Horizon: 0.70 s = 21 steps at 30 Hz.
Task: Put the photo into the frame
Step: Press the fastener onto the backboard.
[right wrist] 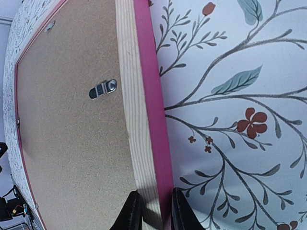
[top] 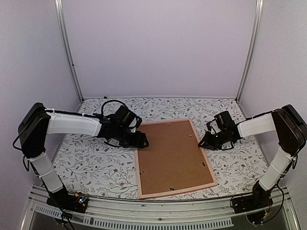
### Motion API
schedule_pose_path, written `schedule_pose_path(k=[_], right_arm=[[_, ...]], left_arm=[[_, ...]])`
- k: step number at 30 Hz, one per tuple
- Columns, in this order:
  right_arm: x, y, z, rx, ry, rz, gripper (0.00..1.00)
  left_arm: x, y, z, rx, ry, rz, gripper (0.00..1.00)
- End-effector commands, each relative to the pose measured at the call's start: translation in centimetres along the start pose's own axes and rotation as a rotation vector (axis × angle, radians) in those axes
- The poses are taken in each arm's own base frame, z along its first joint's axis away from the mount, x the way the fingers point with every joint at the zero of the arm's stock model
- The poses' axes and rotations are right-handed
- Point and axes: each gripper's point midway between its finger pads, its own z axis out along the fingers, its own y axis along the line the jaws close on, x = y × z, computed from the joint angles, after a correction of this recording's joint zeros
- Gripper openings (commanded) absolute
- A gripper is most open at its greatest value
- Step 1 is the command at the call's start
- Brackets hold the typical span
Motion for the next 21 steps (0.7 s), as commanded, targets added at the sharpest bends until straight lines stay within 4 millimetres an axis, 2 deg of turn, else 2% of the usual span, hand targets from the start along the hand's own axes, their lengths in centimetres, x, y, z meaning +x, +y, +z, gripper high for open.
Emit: schedule_pose_path(k=[1, 5, 12, 16, 21], right_arm=[[3.7, -2.4, 0.7, 0.079, 0.112, 0.096, 0.00], [3.7, -2.4, 0.7, 0.076, 0.112, 0.094, 0.00], [3.4, -2.2, 0.6, 0.073, 0.106, 0.087, 0.00], [3.5, -2.2, 0.7, 0.070, 0.109, 0.087, 0.00], [3.5, -2.2, 0.7, 0.069, 0.111, 0.084, 0.00]], left_arm=[[0.8, -1.6, -2.4, 0.019, -0.012, 0.048, 0.67], [2.8, -2.6, -3.1, 0.025, 0.011, 0.071, 0.67], [8.0, -5.8, -3.0, 0.046, 0.082, 0.131, 0.67], [10.0, -6.0, -2.2, 0.005, 0.119, 0.142, 0.67], [11.8, -5.1, -1.5, -0.072, 0.147, 0.157, 0.67]])
